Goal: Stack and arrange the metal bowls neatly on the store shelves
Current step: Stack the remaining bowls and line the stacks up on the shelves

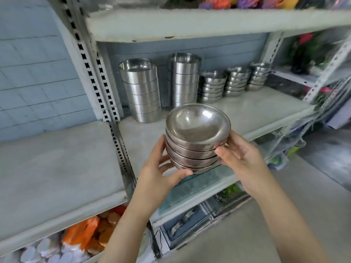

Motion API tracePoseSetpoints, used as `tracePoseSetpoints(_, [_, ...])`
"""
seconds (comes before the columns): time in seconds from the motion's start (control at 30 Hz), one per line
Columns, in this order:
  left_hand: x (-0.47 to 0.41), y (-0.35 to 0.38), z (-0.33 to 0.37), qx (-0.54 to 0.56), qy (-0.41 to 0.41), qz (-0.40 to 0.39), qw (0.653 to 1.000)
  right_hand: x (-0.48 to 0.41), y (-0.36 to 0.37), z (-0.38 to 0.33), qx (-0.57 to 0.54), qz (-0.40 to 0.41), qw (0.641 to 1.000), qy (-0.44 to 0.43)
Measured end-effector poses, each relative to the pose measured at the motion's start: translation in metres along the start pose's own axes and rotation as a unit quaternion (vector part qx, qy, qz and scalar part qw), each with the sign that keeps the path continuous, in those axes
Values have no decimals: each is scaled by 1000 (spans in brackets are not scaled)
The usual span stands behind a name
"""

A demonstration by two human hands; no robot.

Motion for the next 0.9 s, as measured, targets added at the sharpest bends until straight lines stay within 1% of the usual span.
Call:
tracePoseSetpoints(0.2, [-73, 56, -10, 17, -13, -22, 1000, -38, -67, 31, -6, 31, 999, 19])
tracePoseSetpoints(0.33, [-127, 91, -21, 28, -7, -43, 999, -73, -109, 51, -9, 34, 999, 28])
tracePoseSetpoints(0.57, [-216, 167, -33, 26, -24, -88, 995, -118, -196, 91, -26, 78, 996, 30])
tracePoseSetpoints(0.77, [-292, 256, -46, 18, -54, -85, 995, -167, -298, 132, -36, 58, 996, 51])
tracePoseSetpoints(0.9, [-342, 317, -53, 7, -65, -42, 997, -211, -370, 164, -47, 17, 998, 40])
Point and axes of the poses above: each hand's wrist, its own x-axis away from the middle knuckle, its own y-axis out of the palm, z = x × y, the point moved 3 cm from there along -x, towards the middle knuckle, and after that the axes turned 3 degrees about -z, right-handed, at the moved point
